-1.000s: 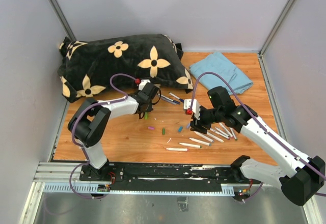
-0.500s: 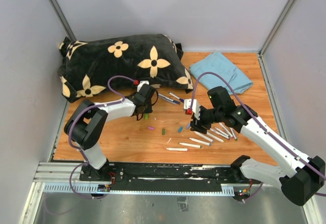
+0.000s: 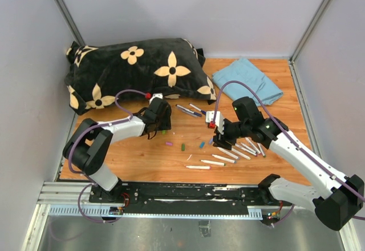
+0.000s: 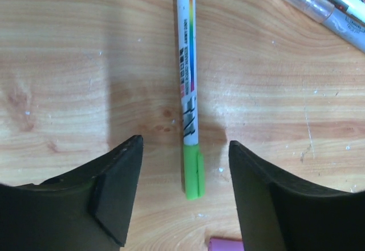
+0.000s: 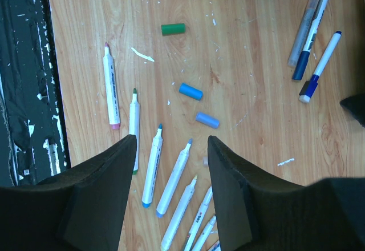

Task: Open the pen caps
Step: Pick up the pen from the center of the board.

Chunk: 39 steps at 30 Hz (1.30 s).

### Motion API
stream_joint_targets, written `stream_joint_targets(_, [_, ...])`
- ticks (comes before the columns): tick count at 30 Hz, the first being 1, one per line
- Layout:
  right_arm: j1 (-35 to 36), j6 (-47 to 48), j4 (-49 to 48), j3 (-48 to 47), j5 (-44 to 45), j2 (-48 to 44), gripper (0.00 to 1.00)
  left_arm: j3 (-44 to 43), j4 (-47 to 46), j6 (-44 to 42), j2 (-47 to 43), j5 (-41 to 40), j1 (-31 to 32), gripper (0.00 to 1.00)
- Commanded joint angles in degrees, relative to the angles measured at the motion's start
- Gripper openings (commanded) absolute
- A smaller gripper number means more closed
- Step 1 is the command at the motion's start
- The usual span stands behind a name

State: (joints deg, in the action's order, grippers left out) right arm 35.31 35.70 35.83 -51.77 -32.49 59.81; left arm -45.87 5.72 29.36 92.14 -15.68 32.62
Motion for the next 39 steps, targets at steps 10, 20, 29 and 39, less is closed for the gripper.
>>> stream_joint_targets(10, [-1.3,0.1,-0.3,1.1,-0.7,0.0,0.54,6.6,-6.4,-1.8,-9.6,2.7,-0.8,0.80])
stream_joint_targets(20, [-1.3,0.2,-0.3,1.1,-0.8,0.0,0.54,10.5,-9.3,-2.7,-14.4,3.4,-0.9,0.87])
stream_joint_targets(29, [-1.4,0.2,-0.3,1.1,-0.9,0.2,0.55,8.4,-7.9,-2.1,-8.8,2.1,-0.9,0.78])
stream_joint_targets(39, [-1.4,0.3,-0.3,1.1,-1.1,0.1,0.55,1.6,-3.7,-3.6,-1.7,2.0,-1.0,0.62])
